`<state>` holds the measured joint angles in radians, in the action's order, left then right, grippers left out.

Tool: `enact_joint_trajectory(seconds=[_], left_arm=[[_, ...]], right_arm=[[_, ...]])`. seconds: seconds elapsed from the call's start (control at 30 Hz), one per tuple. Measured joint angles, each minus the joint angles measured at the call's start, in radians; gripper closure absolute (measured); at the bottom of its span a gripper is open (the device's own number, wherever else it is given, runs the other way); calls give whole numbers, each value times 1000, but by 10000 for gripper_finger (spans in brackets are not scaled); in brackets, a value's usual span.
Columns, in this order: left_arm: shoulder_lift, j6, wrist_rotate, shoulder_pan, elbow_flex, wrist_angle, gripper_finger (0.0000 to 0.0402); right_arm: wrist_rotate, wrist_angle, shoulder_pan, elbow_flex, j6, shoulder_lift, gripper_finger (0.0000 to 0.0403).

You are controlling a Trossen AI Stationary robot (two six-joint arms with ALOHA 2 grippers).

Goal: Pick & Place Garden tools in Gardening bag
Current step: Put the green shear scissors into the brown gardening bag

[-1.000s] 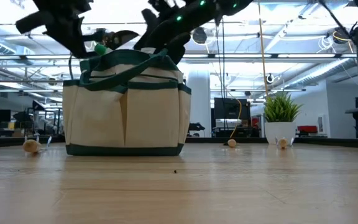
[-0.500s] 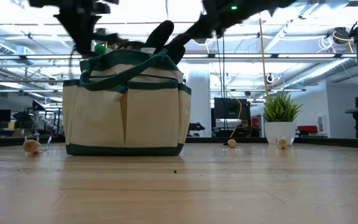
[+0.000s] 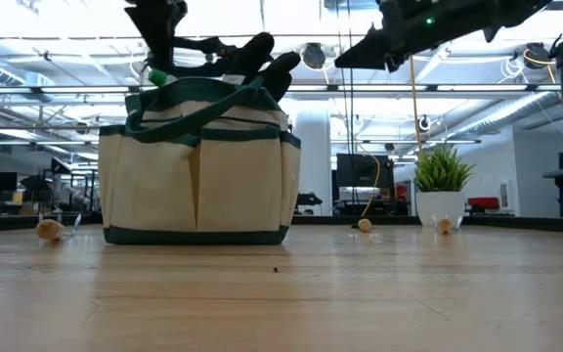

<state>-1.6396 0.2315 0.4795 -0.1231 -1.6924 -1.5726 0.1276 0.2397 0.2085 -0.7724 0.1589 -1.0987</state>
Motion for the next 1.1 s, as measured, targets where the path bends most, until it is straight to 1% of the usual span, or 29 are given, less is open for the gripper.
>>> enact_joint_trajectory(seconds=[0.03,0.1,0.17,0.27,0.37,0.5,0.57,0.6,0.77,0.97,1.03,1.1], left_arm=[[4,-4,64,-1,0,0,343],[6,-73,236,-13,0,0,343],[5,-211,440,-30,0,2,343],[5,-475,723,-45,0,3,343],[5,-673,888,-43,0,2,343],[5,-846,1037,-43,0,1,343],[5,-897,1084,-44,0,2,343],[5,-902,1089,-44,0,2,343],[5,-912,1079,-85,0,1,343],[5,-913,1022,-174,5,3,343],[6,-908,1025,-199,29,3,343],[24,-901,1022,-226,81,5,343]], right_arm=[[0,0,0,4,0,8,403],[1,2,0,9,4,16,403],[1,-1,0,12,11,21,403],[1,-3,0,13,12,22,403],[1,-4,0,13,14,22,403],[2,-4,0,13,20,22,403],[2,-4,0,13,32,22,403],[2,-3,0,13,40,22,403],[2,-4,0,13,48,22,403],[3,-3,0,12,74,22,403],[3,-3,0,12,73,22,403],[3,-3,0,12,73,22,403]])
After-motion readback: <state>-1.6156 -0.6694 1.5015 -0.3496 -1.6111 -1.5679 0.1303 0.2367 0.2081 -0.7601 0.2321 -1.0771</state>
